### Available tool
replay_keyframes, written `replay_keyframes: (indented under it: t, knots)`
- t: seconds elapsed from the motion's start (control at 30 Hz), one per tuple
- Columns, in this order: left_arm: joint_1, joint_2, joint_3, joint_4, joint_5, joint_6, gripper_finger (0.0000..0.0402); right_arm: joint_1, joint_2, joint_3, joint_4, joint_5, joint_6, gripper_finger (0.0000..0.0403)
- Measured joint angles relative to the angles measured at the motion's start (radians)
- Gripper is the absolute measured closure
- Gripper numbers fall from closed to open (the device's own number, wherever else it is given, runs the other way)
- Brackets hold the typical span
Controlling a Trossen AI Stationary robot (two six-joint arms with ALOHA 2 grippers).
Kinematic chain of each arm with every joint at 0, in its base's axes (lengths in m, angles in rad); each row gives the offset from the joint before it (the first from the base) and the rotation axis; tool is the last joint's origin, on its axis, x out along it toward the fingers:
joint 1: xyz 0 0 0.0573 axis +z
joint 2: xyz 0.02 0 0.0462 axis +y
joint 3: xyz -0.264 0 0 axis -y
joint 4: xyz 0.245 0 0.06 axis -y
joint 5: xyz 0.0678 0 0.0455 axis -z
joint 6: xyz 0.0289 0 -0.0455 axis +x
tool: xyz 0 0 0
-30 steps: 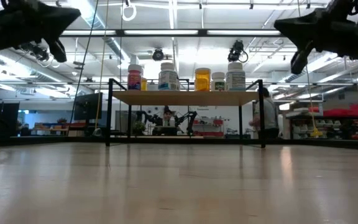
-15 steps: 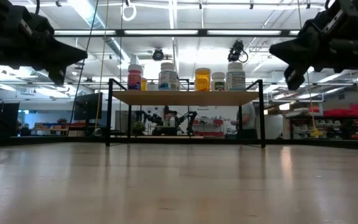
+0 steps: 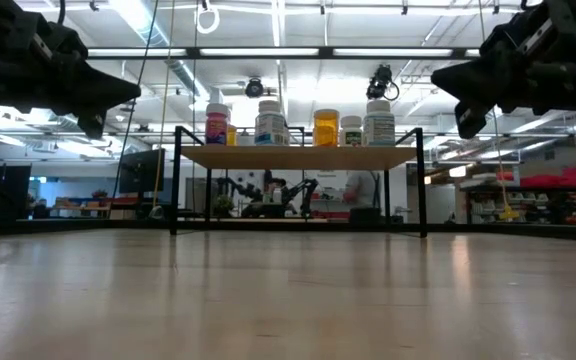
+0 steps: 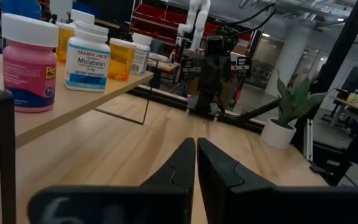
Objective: Pick and place medicine bottles onto shelf by color
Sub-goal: Return to Home Position
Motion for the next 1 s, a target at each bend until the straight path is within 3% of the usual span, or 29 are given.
replay_keyframes:
  t: [1.0]
  knots:
    - [-0.001,0.0,0.0,0.007,0.001,-0.007,0.0368,0.0,0.0,0.0,0.407,0.0,0.003,0.0374]
